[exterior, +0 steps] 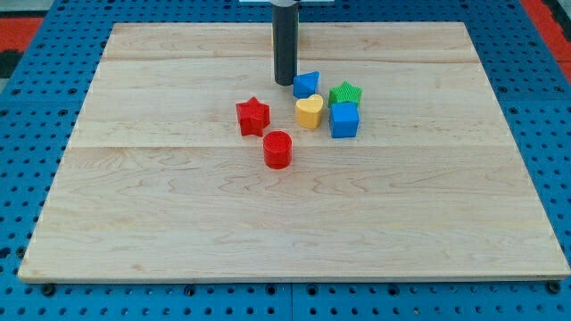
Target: Move the yellow hexagon towards top right
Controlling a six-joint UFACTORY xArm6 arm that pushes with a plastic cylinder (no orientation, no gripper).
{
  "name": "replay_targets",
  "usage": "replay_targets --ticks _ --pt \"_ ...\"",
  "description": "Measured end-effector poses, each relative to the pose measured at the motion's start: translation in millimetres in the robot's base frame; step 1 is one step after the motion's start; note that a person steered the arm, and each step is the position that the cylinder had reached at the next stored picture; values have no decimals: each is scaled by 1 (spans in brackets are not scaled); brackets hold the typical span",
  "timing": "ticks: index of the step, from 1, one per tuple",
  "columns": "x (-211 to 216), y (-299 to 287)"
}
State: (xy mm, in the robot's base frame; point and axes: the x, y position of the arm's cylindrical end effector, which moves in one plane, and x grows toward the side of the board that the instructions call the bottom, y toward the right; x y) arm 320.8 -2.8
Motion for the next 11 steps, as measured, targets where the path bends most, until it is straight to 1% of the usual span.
replay_targets --ticks 2,3,4,5,6,7,8,9,11 --pt "9 -1" --pt "8 34" --pt "-22 -49" --pt "-86 -122" --pt "-109 -90" --pt "-111 -68" --pt "-111 -69" --pt "-122 -64" --pt "-128 -37"
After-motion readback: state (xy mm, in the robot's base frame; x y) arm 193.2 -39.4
